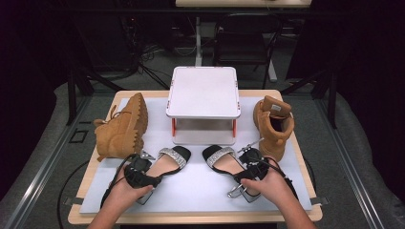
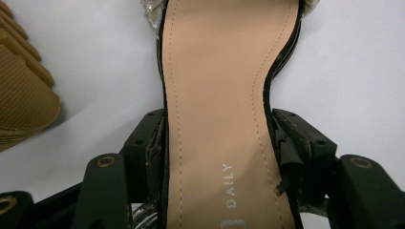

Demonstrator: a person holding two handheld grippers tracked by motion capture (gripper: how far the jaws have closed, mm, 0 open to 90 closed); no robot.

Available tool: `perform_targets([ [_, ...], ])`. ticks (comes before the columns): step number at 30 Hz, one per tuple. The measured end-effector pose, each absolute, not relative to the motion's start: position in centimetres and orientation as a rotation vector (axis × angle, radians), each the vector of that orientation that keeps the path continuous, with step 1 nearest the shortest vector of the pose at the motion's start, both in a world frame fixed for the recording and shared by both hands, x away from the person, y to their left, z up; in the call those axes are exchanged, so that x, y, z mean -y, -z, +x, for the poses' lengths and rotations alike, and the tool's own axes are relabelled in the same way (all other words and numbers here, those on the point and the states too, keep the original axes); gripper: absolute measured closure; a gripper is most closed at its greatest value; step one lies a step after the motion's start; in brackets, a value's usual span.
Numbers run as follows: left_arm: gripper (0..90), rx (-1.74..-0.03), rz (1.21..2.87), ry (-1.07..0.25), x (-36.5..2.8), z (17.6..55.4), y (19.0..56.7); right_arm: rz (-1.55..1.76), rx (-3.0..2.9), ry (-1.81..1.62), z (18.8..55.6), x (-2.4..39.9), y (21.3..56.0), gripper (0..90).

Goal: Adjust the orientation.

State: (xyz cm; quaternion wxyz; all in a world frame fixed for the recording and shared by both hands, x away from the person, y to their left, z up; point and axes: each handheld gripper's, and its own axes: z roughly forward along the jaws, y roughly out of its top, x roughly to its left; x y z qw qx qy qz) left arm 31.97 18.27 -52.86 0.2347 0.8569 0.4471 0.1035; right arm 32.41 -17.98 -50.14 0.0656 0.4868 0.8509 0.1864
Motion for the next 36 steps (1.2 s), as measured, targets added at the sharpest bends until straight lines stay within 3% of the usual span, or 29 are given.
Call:
perform_targets([
  [7,40.1,-1.227,2.351,-0.283,-18.3,32.0,52.9,1.501,-2.574,-0.508,32.7,17.7,50.6,31.6],
  [17,40.5,-1.240,2.346,-0.282,-18.2,31.9,52.8,1.526,-2.549,-0.506,32.6,17.3,50.5,38.9],
  [30,41.0,-1.254,2.338,-0.280,-18.2,32.0,52.9,1.527,-2.605,-0.490,33.3,17.5,51.4,31.2],
  [36,41.0,-1.255,2.335,-0.281,-18.3,32.0,52.9,1.561,-2.593,-0.491,33.4,17.3,51.9,36.4],
])
